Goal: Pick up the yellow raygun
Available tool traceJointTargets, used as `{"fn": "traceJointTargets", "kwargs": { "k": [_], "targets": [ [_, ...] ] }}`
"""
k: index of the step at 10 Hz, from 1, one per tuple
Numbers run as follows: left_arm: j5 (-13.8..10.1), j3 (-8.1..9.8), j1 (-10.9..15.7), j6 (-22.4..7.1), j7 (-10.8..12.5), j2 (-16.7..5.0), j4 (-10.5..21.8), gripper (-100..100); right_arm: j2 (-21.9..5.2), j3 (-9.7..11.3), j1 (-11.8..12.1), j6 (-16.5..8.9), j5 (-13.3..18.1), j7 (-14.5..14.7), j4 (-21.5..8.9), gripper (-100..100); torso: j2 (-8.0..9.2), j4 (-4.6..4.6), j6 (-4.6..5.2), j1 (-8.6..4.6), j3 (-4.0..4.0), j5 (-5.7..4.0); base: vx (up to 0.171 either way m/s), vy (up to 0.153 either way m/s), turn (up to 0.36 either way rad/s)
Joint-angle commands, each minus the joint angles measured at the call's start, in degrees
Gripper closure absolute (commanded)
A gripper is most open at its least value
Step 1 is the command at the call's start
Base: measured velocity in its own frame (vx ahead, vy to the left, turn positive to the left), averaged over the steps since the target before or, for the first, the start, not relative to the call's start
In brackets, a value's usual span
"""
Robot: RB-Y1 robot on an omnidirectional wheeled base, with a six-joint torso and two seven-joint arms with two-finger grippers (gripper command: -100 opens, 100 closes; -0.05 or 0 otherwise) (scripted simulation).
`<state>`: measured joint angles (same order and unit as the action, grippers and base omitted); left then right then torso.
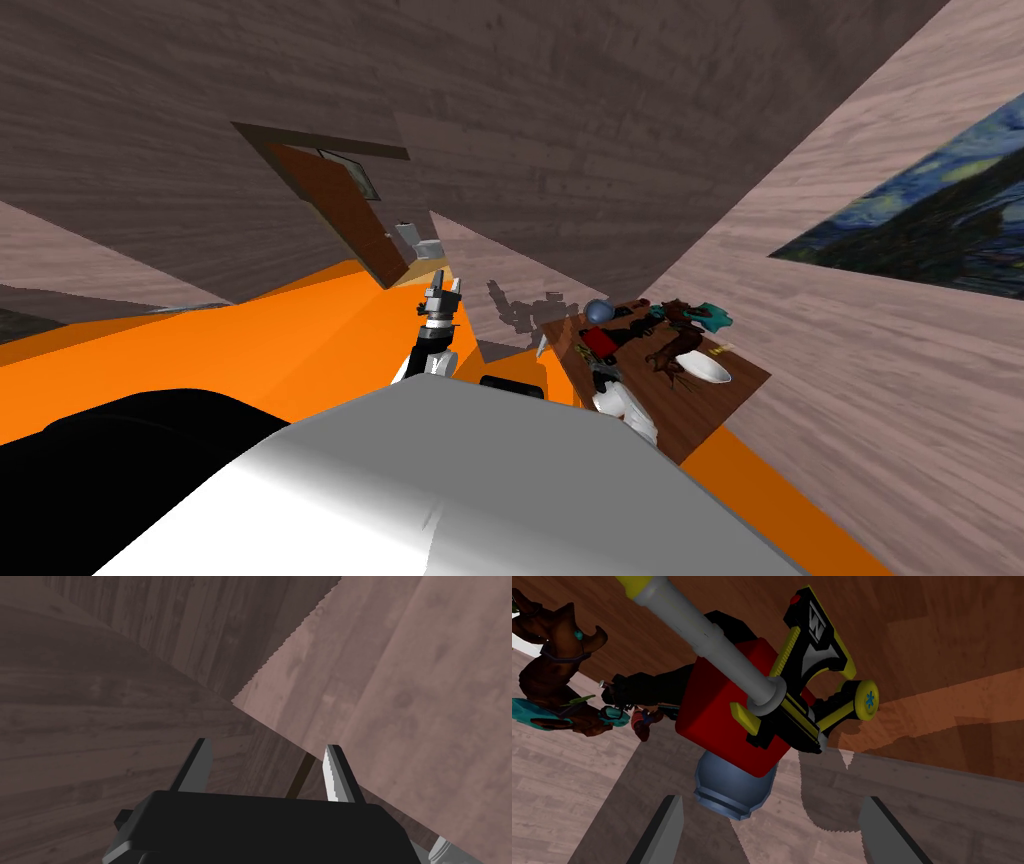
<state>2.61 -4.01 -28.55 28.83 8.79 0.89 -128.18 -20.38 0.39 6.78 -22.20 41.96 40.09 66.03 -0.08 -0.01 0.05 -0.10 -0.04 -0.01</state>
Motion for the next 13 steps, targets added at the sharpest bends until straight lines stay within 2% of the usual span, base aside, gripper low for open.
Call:
{"fn": "traceJointTargets", "kwargs": {
  "k": [1,2,3,7,8,13],
  "targets": [
    [0.0,0.0,0.0,0.0,0.0,0.0,0.0,0,0.3,-0.6,-0.9,-0.4,1.7,0.3,-2.3,-100,0.0,0.0,0.0,0.0,0.0,0.0,0.012,-0.02,0.1],
    [0.0,0.0,0.0,0.0,0.0,0.0,0.0,0,0.3,-0.9,-1.6,-1.6,3.3,1.4,-4.1,-100,0.01,0.0,0.02,0.0,0.0,-0.01,0.012,-0.019,0.155],
    [0.0,0.0,0.0,0.0,0.0,0.0,0.0,0,0.3,-0.9,-1.6,-1.6,3.3,1.4,-4.6,-100,0.0,0.0,0.0,0.01,0.0,0.0,0.013,-0.018,0.072],
    [0.0,0.0,0.0,0.0,0.0,0.0,0.0,0,0.5,-2.1,-4.0,-5.6,8.9,4.7,-12.4,-100,-0.06,-0.01,0.0,-0.05,-0.03,-0.01,0.025,-0.029,0.18],
    [0.0,0.0,0.0,0.0,0.0,0.0,0.0,0,0.5,-2.1,-4.0,-5.6,8.9,4.7,-12.4,-100,-0.05,-0.02,0.02,-0.05,-0.03,-0.02,0.018,-0.023,0.048],
    [0.0,0.0,0.0,0.0,0.0,0.0,0.0,0,1.1,-3.1,-5.8,-8.7,13.4,7.4,-20.0,-100,-0.02,-0.01,0.02,0.03,-0.02,0.0,0.015,-0.013,0.122]
  ]
}}
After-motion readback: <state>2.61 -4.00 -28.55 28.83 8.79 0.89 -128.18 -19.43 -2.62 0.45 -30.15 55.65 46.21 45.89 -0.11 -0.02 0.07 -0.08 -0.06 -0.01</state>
